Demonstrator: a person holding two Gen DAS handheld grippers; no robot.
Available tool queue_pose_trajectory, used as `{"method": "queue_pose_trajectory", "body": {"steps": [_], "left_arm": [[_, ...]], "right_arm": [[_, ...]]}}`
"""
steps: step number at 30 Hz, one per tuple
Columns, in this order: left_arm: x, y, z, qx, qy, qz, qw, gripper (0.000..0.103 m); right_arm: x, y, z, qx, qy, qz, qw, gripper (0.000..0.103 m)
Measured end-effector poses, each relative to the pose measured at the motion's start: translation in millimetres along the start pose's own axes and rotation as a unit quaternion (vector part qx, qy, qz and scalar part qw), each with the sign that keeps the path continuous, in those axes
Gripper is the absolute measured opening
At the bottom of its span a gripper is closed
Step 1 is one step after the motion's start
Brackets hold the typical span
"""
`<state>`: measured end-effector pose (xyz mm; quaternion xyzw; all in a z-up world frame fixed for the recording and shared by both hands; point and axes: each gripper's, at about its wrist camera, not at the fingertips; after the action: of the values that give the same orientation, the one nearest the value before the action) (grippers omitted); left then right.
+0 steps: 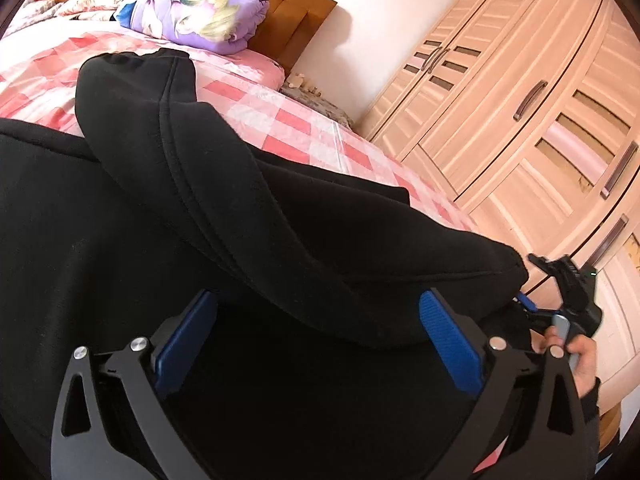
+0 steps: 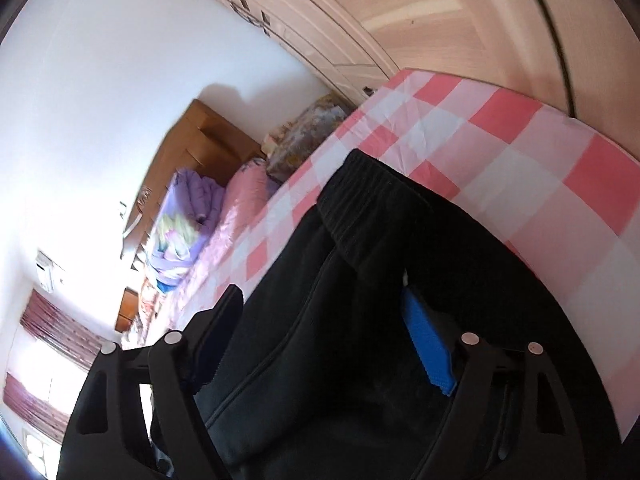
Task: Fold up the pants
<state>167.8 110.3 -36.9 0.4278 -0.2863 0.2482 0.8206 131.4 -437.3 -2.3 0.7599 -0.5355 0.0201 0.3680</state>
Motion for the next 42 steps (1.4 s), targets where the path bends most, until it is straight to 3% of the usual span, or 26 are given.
{"method": "queue_pose_trajectory", "body": {"steps": [4,6,11,15,19,22,23,24,25,26,27,28,30,33,35,39,42], "left_arm": [[0,0,0,-0.001,0.000,0.000,1.0000,0.101],[0,0,0,-0.003,0.002,0.001,1.0000,0.101],[1,3,-8,-0.023,0.026,0.015,0.9993,0.101],[4,6,-9,-0.047,0.040,0.004,0.9981,0.101],[14,-2,-7,-0.075,0.083,-0.021,0.9935,0.101],[30,-23,6,0.003,0.067,-0.075,0.9950,0.100],[34,-26,8,0.021,0.071,-0.082,0.9939,0.097],[37,-28,9,0.038,0.078,-0.087,0.9924,0.069],[43,-27,10,0.068,0.085,-0.094,0.9897,0.027],[48,-25,11,0.072,0.084,-0.092,0.9896,0.015],[58,-16,12,0.051,0.084,-0.083,0.9916,0.009],[66,-6,11,0.030,0.087,-0.069,0.9934,0.008],[90,38,13,-0.029,0.082,0.014,0.9961,0.008],[107,80,5,-0.057,0.089,0.059,0.9927,0.009],[101,94,-1,-0.077,0.090,0.048,0.9918,0.009],[58,101,-2,-0.037,0.046,0.013,0.9981,0.009],[11,79,-11,-0.012,0.043,-0.056,0.9975,0.009]], "right_arm": [[-2,-7,2,-0.023,0.024,-0.002,0.999,0.028],[-6,8,-1,0.011,0.027,0.014,0.999,0.022],[-22,59,-34,0.060,0.082,0.065,0.993,0.019],[-33,81,-36,0.082,0.078,0.076,0.991,0.018],[-33,87,-37,0.088,0.082,0.073,0.990,0.018],[-28,89,-39,0.101,0.074,0.069,0.990,0.018],[-29,89,-41,0.103,0.075,0.069,0.989,0.018],[-28,90,-42,0.106,0.078,0.070,0.989,0.018],[-26,92,-45,0.107,0.082,0.073,0.988,0.018],[-24,94,-46,0.110,0.083,0.073,0.988,0.018],[-22,97,-46,0.113,0.083,0.073,0.987,0.018],[-18,99,-46,0.119,0.081,0.073,0.987,0.018],[-10,107,-40,0.135,0.072,0.074,0.986,0.018],[-6,128,-23,0.176,0.049,0.070,0.981,0.018],[-16,142,-16,0.184,0.058,0.063,0.979,0.018],[-59,152,6,0.137,0.104,0.024,0.985,0.018],[-81,136,46,0.081,0.079,-0.019,0.993,0.018]]}}
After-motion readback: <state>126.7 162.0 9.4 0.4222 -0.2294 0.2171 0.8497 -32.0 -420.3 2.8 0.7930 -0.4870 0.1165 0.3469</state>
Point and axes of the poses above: each gripper's, at about its wrist camera, not at the fingertips, and y roughly against the way its jaws point, z to its right, x to its top, and after that the axes turned 5 degrees about -y, right-handed
